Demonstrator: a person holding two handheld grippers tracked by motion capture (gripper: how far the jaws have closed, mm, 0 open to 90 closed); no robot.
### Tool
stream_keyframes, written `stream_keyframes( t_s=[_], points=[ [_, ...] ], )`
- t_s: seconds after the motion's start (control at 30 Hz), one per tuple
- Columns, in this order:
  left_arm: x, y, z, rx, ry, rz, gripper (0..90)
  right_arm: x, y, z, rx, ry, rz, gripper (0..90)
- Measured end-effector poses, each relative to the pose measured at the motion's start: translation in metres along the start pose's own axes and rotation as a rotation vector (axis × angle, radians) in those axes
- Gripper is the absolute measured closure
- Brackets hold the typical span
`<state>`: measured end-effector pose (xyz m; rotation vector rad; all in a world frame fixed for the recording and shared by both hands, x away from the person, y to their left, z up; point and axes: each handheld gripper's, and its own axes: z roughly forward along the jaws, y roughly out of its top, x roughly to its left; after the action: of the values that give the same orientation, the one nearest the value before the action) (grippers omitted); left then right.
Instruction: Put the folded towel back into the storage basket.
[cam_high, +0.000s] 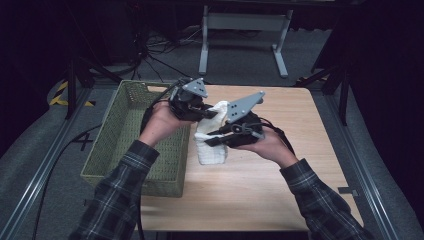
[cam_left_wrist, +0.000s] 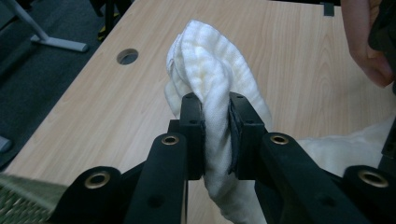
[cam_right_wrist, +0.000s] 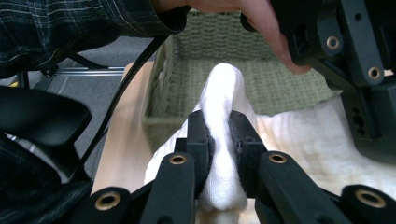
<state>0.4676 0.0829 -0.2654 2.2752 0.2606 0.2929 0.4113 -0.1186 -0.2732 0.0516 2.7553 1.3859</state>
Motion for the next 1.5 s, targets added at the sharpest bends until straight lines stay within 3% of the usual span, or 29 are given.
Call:
stream_keyframes(
  t_s=[0.13, 0.27, 0.3, 0.37, 0.5, 0.83, 0.9, 1.17, 1.33, 1.5],
  points=[
    [0.011, -0.013, -0.018, -0.007, 0.015, 0.006, 78.4, -0.004, 0.020, 0.019, -0.002, -0.003, -0.007, 81.1],
    [0.017, -0.024, -0.026, -0.016, 0.028, 0.002, 78.4, -0.007, 0.033, 0.038, -0.009, 0.008, -0.006, 81.1],
    [0.020, -0.030, -0.029, -0.023, 0.030, -0.004, 78.4, -0.007, 0.033, 0.038, -0.009, 0.008, -0.006, 81.1],
    [0.023, -0.042, -0.034, -0.025, 0.044, -0.022, 78.3, -0.009, 0.040, 0.055, -0.002, 0.018, -0.010, 81.0],
    [0.023, -0.055, -0.036, -0.023, 0.049, -0.035, 78.3, -0.011, 0.042, 0.073, -0.006, 0.032, -0.007, 81.0],
    [0.020, -0.090, -0.036, -0.020, 0.056, -0.078, 78.3, -0.011, 0.035, 0.116, -0.014, 0.072, 0.018, 81.0],
    [0.019, -0.099, -0.038, -0.032, 0.058, -0.103, 78.4, -0.009, 0.035, 0.126, -0.010, 0.081, 0.014, 81.0],
    [0.014, -0.113, -0.034, -0.029, 0.045, -0.130, 78.3, -0.003, 0.025, 0.145, 0.002, 0.097, 0.024, 80.9],
    [0.013, -0.118, -0.027, -0.015, 0.039, -0.119, 78.3, -0.002, 0.011, 0.152, 0.015, 0.102, 0.050, 80.7],
    [0.012, -0.118, -0.026, -0.015, 0.034, -0.127, 78.4, 0.000, 0.007, 0.157, 0.029, 0.102, 0.039, 80.5]
  ],
)
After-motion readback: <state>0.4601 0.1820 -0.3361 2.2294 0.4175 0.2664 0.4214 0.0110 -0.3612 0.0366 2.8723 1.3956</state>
